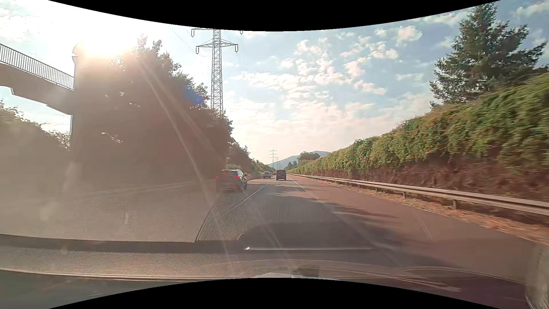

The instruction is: Follow the waypoints while adhering to traffic rules and regulations

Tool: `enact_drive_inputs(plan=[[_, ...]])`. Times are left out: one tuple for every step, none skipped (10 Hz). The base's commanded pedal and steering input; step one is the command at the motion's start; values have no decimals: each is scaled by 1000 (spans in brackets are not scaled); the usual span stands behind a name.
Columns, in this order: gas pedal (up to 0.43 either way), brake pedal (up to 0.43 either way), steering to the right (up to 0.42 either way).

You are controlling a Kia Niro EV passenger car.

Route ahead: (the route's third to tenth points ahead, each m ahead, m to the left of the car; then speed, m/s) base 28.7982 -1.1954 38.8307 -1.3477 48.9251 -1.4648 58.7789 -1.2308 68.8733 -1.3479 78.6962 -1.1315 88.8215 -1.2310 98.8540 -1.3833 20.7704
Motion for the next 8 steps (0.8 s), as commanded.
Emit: enact_drive_inputs(plan=[[177,0,1],[177,0,0],[177,0,1],[177,0,1],[177,0,1],[177,0,0],[177,0,0],[177,0,1]])
